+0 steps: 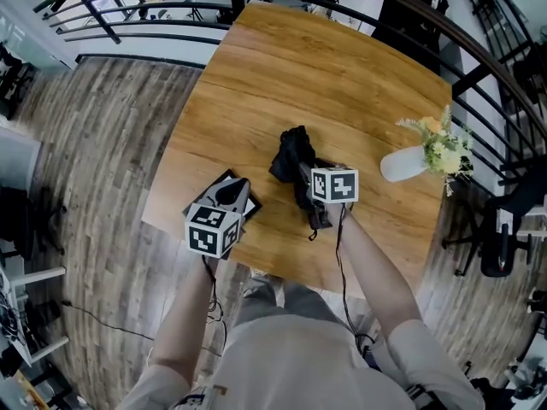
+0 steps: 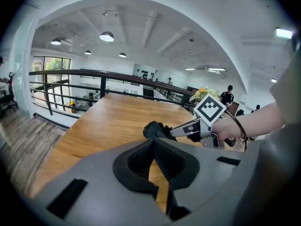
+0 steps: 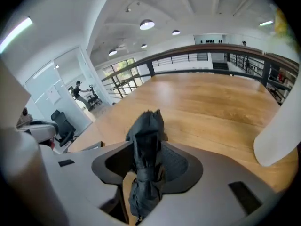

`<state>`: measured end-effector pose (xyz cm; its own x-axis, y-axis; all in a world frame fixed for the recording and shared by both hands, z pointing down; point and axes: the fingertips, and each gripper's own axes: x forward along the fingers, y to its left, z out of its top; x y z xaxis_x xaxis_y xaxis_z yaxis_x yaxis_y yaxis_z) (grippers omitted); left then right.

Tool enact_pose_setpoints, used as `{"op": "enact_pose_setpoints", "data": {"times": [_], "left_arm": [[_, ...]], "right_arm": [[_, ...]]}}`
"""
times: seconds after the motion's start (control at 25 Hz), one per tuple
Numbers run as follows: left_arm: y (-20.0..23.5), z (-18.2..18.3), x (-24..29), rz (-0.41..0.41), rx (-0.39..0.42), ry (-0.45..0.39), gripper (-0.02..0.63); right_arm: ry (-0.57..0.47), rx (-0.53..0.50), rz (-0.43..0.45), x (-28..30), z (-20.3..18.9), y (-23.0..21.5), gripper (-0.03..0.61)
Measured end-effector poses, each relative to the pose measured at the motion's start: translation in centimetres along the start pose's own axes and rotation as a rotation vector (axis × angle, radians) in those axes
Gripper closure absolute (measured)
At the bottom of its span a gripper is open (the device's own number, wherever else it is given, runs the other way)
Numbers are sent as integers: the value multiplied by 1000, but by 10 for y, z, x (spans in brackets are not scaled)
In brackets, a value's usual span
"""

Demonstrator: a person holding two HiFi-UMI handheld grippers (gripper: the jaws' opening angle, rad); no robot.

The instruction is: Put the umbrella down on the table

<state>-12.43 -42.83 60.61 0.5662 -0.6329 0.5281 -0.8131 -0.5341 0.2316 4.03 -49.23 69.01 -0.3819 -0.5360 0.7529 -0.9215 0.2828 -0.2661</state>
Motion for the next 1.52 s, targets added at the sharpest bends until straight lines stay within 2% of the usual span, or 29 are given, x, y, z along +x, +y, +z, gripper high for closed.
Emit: {"op": "enact_pose_setpoints", "data": {"times": [0.2, 0.44, 0.68, 0.88, 1.04, 1.32, 1.52], "left_arm": [[-5, 52, -24, 41, 164, -73, 597], [-21, 127, -69, 61, 242, -218, 597], [-58, 191, -119, 50, 326, -360, 597], [-91, 228, -162, 36, 380, -461, 597], [-112, 245, -196, 39, 424, -531, 597], [-138, 248, -229, 52, 475, -587, 597], [-149, 239, -239, 65, 502, -598, 597]], "right_arm": [[-159, -71, 62, -66, 73, 22, 396], [-406, -175, 87, -179, 144, 54, 451], [-629, -260, 104, -292, 177, 87, 497], [-794, -331, 97, -378, 190, 110, 532], [-875, -385, 95, -426, 185, 129, 538], [-914, -434, 99, -460, 158, 142, 548], [-886, -430, 109, -464, 137, 141, 551]]}}
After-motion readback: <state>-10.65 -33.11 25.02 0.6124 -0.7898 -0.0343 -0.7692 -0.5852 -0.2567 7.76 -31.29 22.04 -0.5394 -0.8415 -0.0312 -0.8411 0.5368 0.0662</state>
